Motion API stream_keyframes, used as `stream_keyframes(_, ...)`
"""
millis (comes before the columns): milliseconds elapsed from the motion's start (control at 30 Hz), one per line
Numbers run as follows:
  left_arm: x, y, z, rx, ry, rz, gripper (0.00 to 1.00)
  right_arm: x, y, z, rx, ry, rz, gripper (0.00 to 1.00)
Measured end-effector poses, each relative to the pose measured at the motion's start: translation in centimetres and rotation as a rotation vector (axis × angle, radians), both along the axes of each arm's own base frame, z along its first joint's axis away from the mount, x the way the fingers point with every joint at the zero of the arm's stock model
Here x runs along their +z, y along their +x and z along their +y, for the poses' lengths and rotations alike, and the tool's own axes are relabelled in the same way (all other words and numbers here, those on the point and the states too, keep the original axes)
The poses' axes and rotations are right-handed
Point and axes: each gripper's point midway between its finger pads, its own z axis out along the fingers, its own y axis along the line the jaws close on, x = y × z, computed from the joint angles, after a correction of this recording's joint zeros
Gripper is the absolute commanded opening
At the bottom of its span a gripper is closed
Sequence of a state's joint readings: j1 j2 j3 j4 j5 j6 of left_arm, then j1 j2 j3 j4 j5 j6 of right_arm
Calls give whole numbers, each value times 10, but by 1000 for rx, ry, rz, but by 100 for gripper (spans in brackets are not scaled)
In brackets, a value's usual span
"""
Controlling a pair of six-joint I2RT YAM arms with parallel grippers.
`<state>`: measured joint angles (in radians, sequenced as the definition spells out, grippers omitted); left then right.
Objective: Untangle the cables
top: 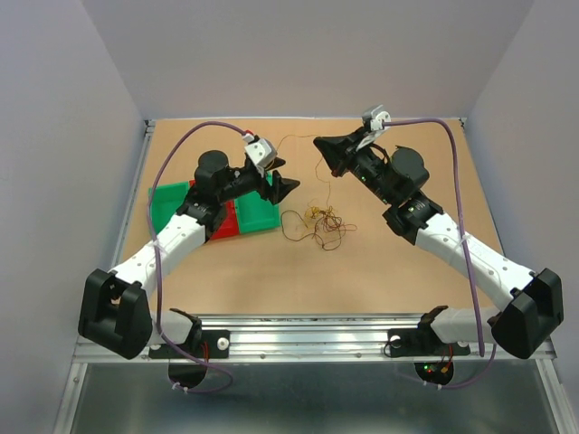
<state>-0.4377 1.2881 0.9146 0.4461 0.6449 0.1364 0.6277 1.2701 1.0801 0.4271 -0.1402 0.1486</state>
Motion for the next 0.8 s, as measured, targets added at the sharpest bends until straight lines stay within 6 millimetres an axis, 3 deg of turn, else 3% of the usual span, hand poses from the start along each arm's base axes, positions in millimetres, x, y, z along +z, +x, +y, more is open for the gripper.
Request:
stream_keyframes(167, -3, -4, -10, -66, -21, 13, 75, 2, -1, 1, 9, 21, 10, 1)
stream_keyframes(433, -60, 5, -44, -106, -22, 198, 74, 16, 7, -10, -64, 127, 17, 1)
stream_keyframes(633, -74, -9, -82, -172, -38, 208, 72, 14, 16, -28, -168, 216, 35, 1)
stream_keyframes(800, -88, -16, -98, -205, -35, 223, 56, 21, 19, -36, -206, 262, 26, 1)
